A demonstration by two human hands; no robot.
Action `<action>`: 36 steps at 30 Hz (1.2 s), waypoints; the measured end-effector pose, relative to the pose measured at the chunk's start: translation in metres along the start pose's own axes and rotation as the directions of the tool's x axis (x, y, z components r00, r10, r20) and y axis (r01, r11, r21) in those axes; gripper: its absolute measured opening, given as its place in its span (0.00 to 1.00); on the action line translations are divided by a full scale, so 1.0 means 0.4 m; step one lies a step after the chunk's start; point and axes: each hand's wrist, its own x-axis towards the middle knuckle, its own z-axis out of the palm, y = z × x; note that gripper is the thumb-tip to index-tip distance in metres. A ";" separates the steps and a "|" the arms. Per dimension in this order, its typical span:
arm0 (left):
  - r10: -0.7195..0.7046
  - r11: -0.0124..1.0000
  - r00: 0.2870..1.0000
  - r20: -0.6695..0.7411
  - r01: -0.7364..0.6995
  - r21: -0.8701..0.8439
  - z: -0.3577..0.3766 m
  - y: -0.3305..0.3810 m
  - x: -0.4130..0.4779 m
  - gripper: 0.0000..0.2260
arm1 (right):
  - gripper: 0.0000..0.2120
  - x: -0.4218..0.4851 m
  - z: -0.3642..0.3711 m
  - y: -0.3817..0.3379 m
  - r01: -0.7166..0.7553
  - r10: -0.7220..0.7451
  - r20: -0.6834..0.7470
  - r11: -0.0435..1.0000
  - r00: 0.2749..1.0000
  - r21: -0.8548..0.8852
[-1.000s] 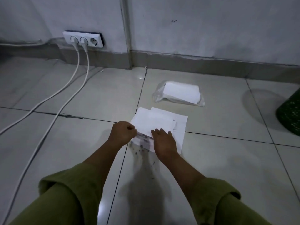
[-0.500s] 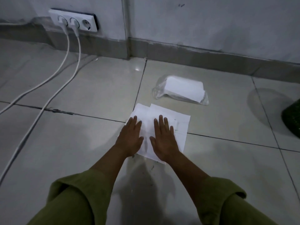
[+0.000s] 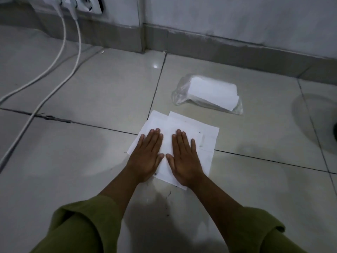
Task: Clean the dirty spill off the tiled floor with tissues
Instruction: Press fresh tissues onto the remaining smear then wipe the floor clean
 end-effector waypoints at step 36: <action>-0.002 0.998 0.999 -0.045 -0.001 -0.063 -0.008 -0.069 0.007 0.28 | 0.34 0.064 -0.002 0.000 -0.046 0.051 -0.071 0.997 0.996 0.067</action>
